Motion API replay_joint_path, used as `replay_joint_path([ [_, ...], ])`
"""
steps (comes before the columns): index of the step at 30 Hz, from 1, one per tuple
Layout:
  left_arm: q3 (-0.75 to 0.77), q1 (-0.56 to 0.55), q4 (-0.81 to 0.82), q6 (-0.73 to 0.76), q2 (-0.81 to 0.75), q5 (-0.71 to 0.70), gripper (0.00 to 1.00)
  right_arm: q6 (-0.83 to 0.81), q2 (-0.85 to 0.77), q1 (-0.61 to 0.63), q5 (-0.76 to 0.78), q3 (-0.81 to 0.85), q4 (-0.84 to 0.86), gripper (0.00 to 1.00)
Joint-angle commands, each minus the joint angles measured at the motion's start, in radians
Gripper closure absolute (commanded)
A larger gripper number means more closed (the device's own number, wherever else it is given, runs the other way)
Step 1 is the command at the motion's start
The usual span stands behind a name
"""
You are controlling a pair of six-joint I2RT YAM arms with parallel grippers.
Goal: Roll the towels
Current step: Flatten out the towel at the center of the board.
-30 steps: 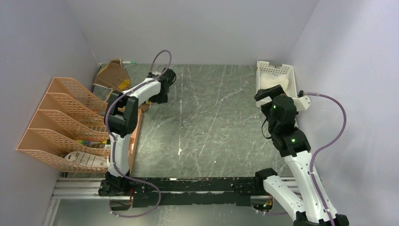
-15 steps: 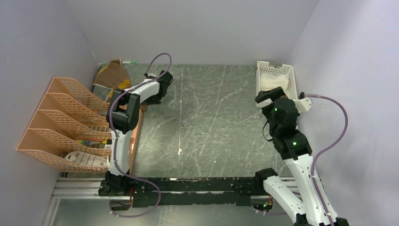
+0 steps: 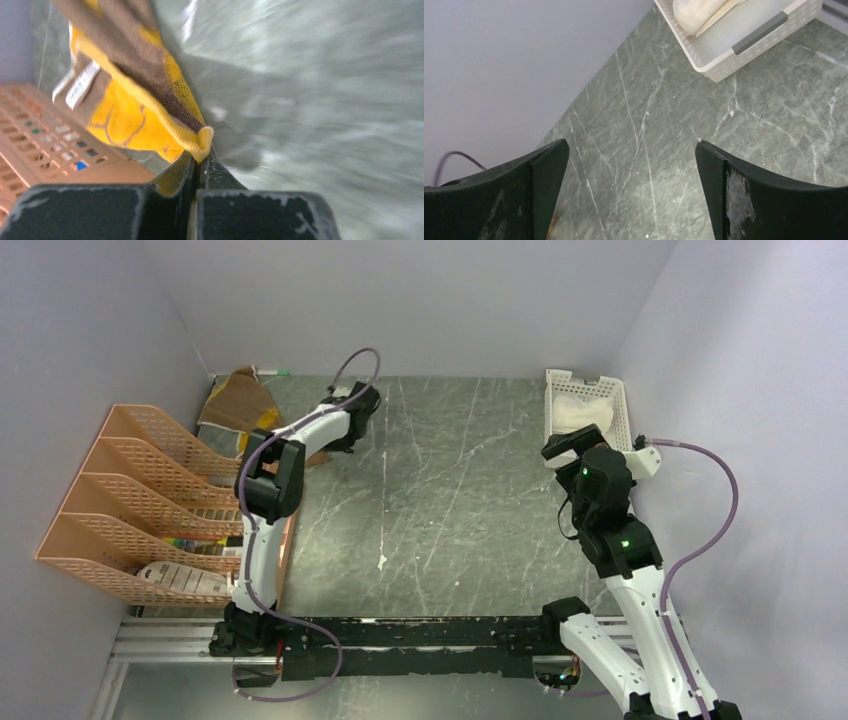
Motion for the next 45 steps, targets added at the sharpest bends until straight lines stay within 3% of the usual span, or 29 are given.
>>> replay_joint_path([
  [1,0.259,-0.163,0.008,0.054,-0.071,0.082,0.93,-0.030,0.005,0.005,0.031,-0.001,-0.012,0.00],
  [4,0.513,-0.315,-0.030,0.120,-0.033,0.167,0.93,-0.064,0.001,0.005,0.073,0.003,-0.016,0.00],
  [7,0.654,-0.472,0.004,0.145,-0.028,0.268,0.93,-0.088,-0.005,0.006,0.112,0.010,-0.025,0.00],
  [9,0.630,-0.551,0.062,0.135,-0.088,0.338,0.93,-0.107,-0.005,0.006,0.128,0.018,-0.031,0.00],
  [13,0.392,-0.614,0.214,0.101,-0.327,0.417,0.93,-0.137,-0.010,0.006,0.171,0.035,-0.057,0.00],
  [16,0.233,-0.597,0.228,0.097,-0.536,0.297,0.93,-0.158,-0.029,0.005,0.196,0.015,-0.048,0.00],
  [19,0.094,-0.457,0.175,0.046,-0.695,0.264,0.93,-0.211,-0.049,0.005,0.149,-0.035,0.010,0.00],
  [21,0.024,-0.350,0.137,0.022,-0.758,0.297,0.93,-0.313,-0.058,0.006,0.033,-0.103,0.120,0.00],
  [24,-0.087,-0.283,0.149,0.033,-0.828,0.314,0.93,-0.519,-0.051,0.006,-0.276,-0.218,0.304,0.00],
  [25,-0.113,-0.274,0.152,0.037,-0.839,0.321,0.93,-0.562,-0.038,0.006,-0.405,-0.245,0.358,0.00],
  [28,-0.180,-0.246,0.164,0.050,-0.851,0.370,0.93,-0.608,0.022,0.007,-0.581,-0.273,0.395,0.00],
  [34,-0.201,-0.236,0.196,0.123,-0.815,0.509,0.93,-0.615,0.061,0.007,-0.734,-0.296,0.464,0.00],
  [38,-0.174,-0.235,0.192,0.145,-0.799,0.495,0.93,-0.645,0.110,0.024,-0.891,-0.298,0.511,0.01],
  [42,-0.149,-0.222,0.171,0.160,-0.785,0.444,0.93,-0.678,0.108,0.167,-0.798,-0.351,0.586,0.00],
  [45,-0.134,-0.186,0.142,0.154,-0.760,0.422,0.93,-0.737,0.125,0.458,-0.568,-0.365,0.623,0.02],
])
